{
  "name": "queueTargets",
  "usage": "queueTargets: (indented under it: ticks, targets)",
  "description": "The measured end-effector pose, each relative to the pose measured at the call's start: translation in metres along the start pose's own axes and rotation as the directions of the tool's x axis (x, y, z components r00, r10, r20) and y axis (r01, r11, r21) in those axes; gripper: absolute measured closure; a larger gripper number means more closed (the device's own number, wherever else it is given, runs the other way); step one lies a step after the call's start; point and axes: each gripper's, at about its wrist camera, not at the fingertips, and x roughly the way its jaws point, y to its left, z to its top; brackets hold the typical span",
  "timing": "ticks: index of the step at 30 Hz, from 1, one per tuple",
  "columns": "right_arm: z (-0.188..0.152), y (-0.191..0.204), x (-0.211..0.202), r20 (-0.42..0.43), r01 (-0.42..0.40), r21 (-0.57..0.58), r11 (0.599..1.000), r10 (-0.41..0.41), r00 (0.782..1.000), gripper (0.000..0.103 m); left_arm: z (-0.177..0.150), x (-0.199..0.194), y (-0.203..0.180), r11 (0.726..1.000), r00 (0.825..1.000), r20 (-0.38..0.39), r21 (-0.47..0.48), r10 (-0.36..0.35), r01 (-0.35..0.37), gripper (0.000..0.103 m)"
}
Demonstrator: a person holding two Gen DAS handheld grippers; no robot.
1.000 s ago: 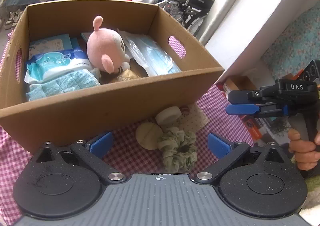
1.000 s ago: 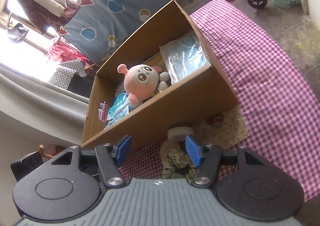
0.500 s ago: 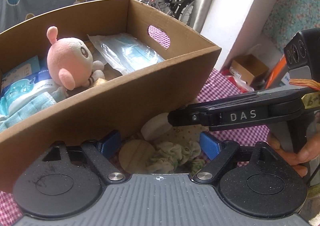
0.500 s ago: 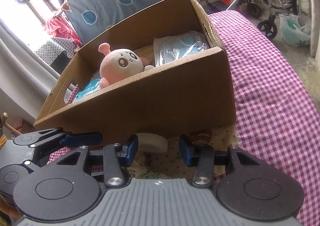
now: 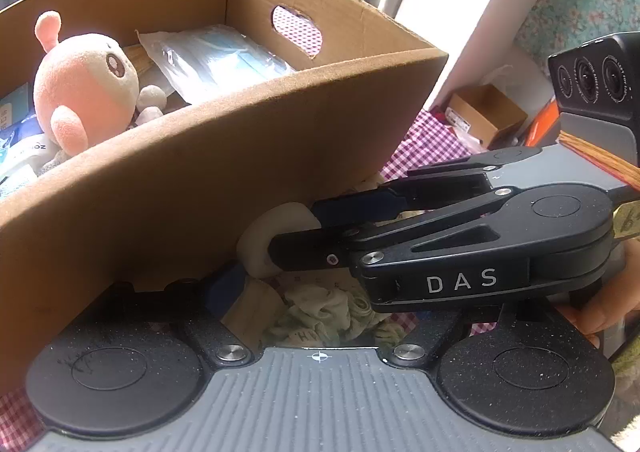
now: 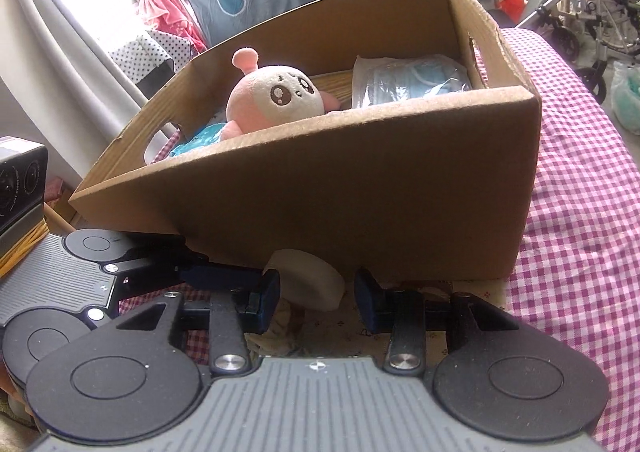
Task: Organize soft objects
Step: 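Grasp the white tape roll with the right gripper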
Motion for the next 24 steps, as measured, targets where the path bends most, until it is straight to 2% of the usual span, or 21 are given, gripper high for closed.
queueTargets:
  ticks: [4, 14, 24]
  targets:
    - [-0.003, -0.004, 0.002, 0.013, -0.036, 0.006, 0.999, 0.036, 0.999, 0.062, -0.001, 0.005, -0.001, 1.0, 1.0, 0.004, 0.007, -0.001, 0.001, 0.018]
    - [-0.01, 0.002, -0.023, 0.044, -0.022, 0.036, 0.999, 0.021, 0.999, 0.078, -0.005, -0.009, -0.004, 1.0, 0.999, 0.04, 0.001, -0.01, 0.01, 0.018]
    - [-0.009, 0.034, -0.068, 0.115, -0.016, 0.014, 1.0, 0.014, 0.993, 0.079, -0.011, -0.059, -0.015, 0.999, 0.989, 0.141, 0.028, -0.037, 0.033, 0.018]
